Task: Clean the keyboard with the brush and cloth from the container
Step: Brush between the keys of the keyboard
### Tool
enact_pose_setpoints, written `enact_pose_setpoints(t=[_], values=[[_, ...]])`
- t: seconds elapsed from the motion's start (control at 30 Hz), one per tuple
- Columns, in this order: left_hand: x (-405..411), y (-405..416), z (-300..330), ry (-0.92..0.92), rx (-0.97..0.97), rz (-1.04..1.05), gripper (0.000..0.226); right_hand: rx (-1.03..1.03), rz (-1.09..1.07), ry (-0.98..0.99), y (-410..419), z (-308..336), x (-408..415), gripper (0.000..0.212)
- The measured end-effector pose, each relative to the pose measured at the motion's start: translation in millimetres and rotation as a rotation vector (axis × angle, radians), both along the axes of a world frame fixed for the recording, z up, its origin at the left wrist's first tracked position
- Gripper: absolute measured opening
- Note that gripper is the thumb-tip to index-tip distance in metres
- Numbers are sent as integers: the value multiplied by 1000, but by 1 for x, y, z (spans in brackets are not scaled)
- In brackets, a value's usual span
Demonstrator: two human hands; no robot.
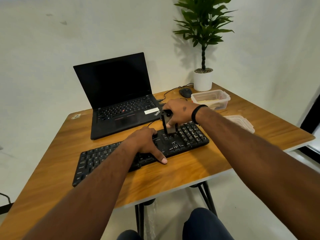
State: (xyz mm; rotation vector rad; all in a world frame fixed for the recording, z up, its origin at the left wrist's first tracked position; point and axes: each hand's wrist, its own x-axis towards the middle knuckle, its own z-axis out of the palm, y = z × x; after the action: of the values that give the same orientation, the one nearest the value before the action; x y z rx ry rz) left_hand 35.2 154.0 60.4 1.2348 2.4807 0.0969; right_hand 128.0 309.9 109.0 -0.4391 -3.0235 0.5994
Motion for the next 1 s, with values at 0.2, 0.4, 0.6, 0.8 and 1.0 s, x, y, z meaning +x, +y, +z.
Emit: enact_pose_setpoints(t=[0.2, 0.4, 0.6, 0.8, 1.0], values=[[-2, 1, 0, 0, -4, 2, 133, -7, 41, 80, -8, -6, -3, 26], [-1, 0, 0, -8, 10, -1, 131, -11, 39, 55, -4, -3, 1, 24], [-1, 0, 0, -13, -1, -4, 133, 135, 25, 116, -14, -13, -8, 24], [-3, 0, -2, -24, 7, 1, 134, 60, 110, 69, -13, 0, 1, 23], [-2, 1, -2, -28, 13, -3, 132, 117, 49, 71, -15, -12, -6, 23]])
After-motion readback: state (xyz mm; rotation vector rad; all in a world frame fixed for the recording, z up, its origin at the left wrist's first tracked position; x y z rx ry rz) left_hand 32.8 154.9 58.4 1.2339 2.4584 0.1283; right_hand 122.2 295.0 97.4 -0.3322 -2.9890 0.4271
